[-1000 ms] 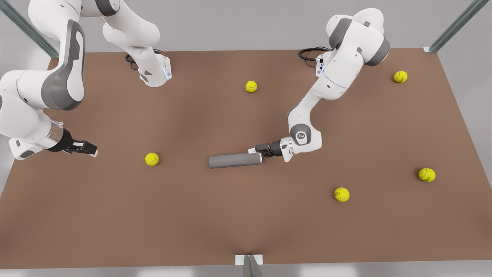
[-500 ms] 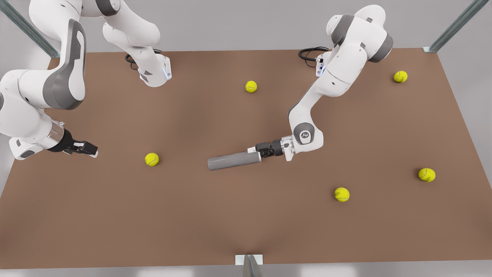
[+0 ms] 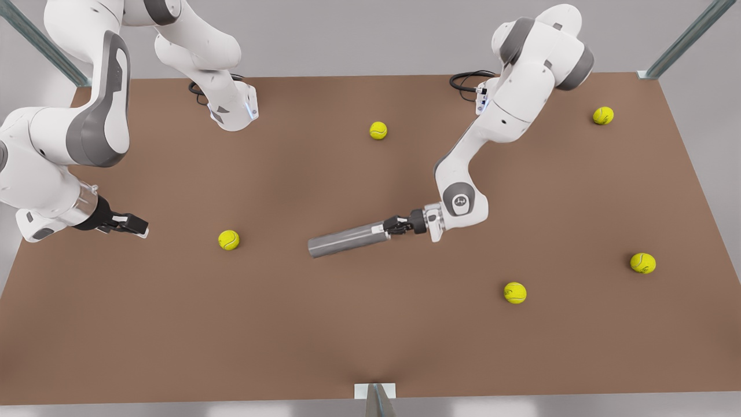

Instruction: Put the tennis tube upright

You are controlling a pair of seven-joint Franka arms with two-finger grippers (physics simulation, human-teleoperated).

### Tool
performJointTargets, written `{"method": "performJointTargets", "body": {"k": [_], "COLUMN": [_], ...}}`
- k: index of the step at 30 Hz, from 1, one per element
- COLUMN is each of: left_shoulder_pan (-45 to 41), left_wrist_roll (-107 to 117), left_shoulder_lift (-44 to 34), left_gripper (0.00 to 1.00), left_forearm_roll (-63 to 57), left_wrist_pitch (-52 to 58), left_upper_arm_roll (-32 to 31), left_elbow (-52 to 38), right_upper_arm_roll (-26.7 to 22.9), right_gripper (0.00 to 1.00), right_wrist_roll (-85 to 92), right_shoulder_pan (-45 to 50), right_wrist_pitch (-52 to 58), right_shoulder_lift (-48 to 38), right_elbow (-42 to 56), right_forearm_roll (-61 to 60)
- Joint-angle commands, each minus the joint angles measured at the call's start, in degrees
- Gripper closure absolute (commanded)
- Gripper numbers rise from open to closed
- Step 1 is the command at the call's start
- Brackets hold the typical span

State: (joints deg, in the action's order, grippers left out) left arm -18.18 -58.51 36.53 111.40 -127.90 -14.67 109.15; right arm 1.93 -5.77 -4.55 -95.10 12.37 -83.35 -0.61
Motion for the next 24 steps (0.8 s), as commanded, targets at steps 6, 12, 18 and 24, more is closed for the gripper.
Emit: {"method": "performJointTargets", "body": {"k": [6,12,18,24], "left_shoulder_pan": [0.0,0.1,0.1,0.1], "left_wrist_roll": [16.1,31.7,49.4,60.8], "left_shoulder_lift": [-6.8,-11.9,-17.5,-23.0], "left_gripper": [0.79,0.79,0.79,0.79], "left_forearm_roll": [-5.7,-26.3,-52.3,-71.0], "left_wrist_pitch": [-2.8,-2.5,-2.4,1.4], "left_upper_arm_roll": [0.8,5.4,7.6,11.1], "left_elbow": [1.6,1.5,1.4,1.2], "right_upper_arm_roll": [0.0,0.0,0.0,0.0], "right_gripper": [0.0,0.0,0.0,0.0], "right_wrist_roll": [0.4,0.4,0.4,0.4], "right_shoulder_pan": [0.0,0.1,0.1,0.1], "right_wrist_pitch": [0.0,-0.1,-0.1,-0.1], "right_shoulder_lift": [-0.1,0.4,0.4,0.4], "right_elbow": [0.0,0.1,0.1,0.0], "right_forearm_roll": [-0.1,-0.1,-0.1,-0.1]}}
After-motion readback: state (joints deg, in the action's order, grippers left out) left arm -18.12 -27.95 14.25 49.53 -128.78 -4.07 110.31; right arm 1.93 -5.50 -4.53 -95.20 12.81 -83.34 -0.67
